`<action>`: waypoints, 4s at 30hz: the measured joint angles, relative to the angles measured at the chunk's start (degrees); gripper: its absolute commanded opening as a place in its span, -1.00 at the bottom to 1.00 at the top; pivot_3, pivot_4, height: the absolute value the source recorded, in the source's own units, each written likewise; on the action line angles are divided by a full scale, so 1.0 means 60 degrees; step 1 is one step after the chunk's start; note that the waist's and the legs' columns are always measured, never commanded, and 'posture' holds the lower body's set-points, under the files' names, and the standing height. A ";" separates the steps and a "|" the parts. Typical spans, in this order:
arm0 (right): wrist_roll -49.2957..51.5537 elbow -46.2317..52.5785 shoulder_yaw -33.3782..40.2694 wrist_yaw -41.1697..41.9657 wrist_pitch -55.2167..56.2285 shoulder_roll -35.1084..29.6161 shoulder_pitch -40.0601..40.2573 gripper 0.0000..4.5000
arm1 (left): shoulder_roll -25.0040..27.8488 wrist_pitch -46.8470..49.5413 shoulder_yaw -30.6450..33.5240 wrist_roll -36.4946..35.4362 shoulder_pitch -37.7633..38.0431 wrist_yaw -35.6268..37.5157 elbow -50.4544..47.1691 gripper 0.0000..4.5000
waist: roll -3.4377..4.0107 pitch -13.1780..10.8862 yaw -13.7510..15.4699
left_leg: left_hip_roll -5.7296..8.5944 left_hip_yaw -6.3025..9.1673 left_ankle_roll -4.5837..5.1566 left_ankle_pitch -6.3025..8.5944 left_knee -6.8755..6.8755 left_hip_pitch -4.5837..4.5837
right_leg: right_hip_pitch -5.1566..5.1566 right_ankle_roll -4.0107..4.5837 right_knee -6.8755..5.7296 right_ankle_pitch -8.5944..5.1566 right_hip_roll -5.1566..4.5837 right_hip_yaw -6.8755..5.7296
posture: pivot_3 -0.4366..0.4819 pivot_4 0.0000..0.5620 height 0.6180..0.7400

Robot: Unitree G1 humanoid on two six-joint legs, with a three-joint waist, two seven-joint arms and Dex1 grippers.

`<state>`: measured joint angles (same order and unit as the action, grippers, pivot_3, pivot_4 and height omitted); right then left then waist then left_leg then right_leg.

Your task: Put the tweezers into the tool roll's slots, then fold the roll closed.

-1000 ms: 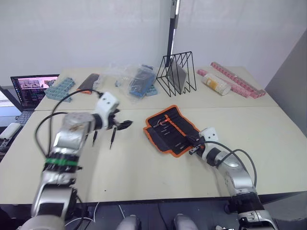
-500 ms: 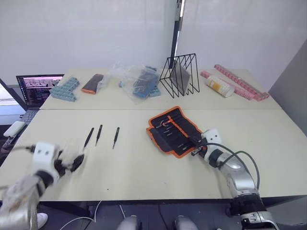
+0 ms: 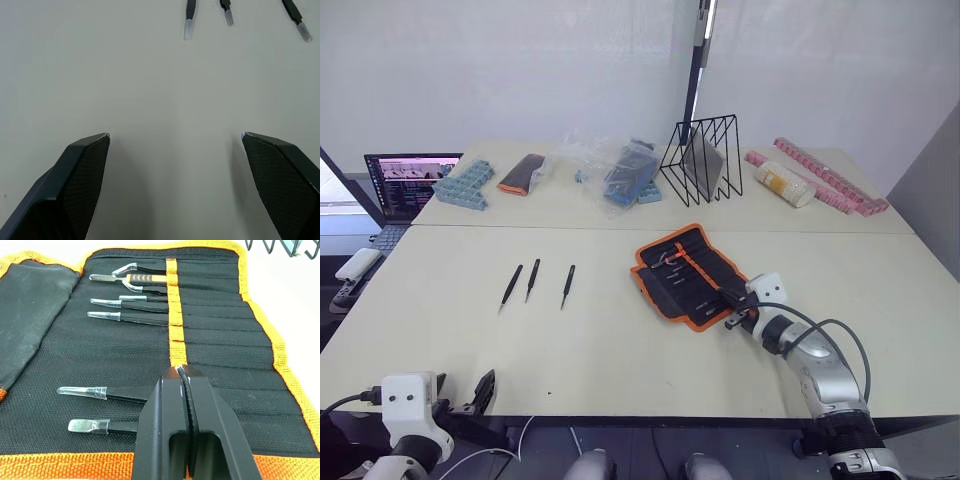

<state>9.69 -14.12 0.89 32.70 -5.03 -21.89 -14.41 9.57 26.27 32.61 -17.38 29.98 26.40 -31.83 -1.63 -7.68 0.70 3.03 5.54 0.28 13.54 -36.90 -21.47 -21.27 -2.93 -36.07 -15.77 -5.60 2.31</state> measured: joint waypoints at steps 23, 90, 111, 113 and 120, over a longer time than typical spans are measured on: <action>0.0072 0.0042 0.0010 -0.0110 0.0035 0.0113 0.0028 -1.00 | 0.2642 0.2401 -0.1570 -0.0275 -0.4850 -0.1196 0.2161 0.99 | 0.0007 0.0002 -0.0075 | 0.0008 0.0016 0.0007 0.0022 0.0005 0.0059 | 0.0008 -0.0005 -0.0013 -0.0007 0.0013 0.0008 | -0.05 -0.47 0.99; 0.0072 0.0768 -0.0032 -0.0580 -0.0591 0.0274 0.0029 -1.00 | 0.2942 0.7540 -0.6049 -0.3149 -1.3011 0.0506 0.3206 -0.99 | 0.0003 -0.0029 -0.0188 | 0.0025 0.0013 -0.0026 0.0006 0.0009 -0.0091 | -0.0147 -0.0016 -0.0108 0.0015 0.0031 0.0015 | -0.05 -0.47 0.99; 0.0053 0.0620 -0.0059 -0.0781 -0.0388 0.0470 -0.0047 -1.00 | 0.1538 0.5951 -0.9954 -0.0196 -1.5310 0.2419 0.8762 -0.99 | 0.0007 -0.0036 -0.0256 | 0.0030 0.0010 -0.0035 -0.0002 0.0006 -0.0095 | -0.0153 -0.0019 -0.0118 0.0013 0.0047 0.0017 | -0.05 -0.47 0.99; 0.0053 0.0582 -0.0058 -0.0781 -0.0388 0.0469 -0.0082 -1.00 | 0.1499 0.5680 -1.0087 0.0035 -1.5404 0.2630 0.8973 -0.99 | 0.0007 -0.0036 -0.0259 | 0.0029 0.0009 -0.0035 -0.0002 0.0006 -0.0094 | -0.0153 -0.0018 -0.0119 0.0013 0.0046 0.0018 | -0.05 -0.47 0.99; 0.0053 0.0553 -0.0047 -0.0781 -0.0388 0.0466 -0.0100 -1.00 | 0.1410 0.5004 -1.0663 0.0870 -1.5415 0.3282 0.9218 -0.99 | 0.0007 -0.0036 -0.0254 | 0.0029 0.0009 -0.0034 -0.0002 0.0003 -0.0096 | -0.0152 -0.0019 -0.0123 0.0013 0.0045 0.0018 | -0.05 -0.47 0.99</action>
<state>10.01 -10.80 0.60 28.01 -7.36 -19.10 -15.01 18.03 56.30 -31.37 -12.16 -62.50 46.09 23.47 -1.59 -7.90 -0.82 3.20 5.60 0.07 13.53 -36.88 -22.05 -22.18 -3.05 -36.80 -15.69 -5.33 2.42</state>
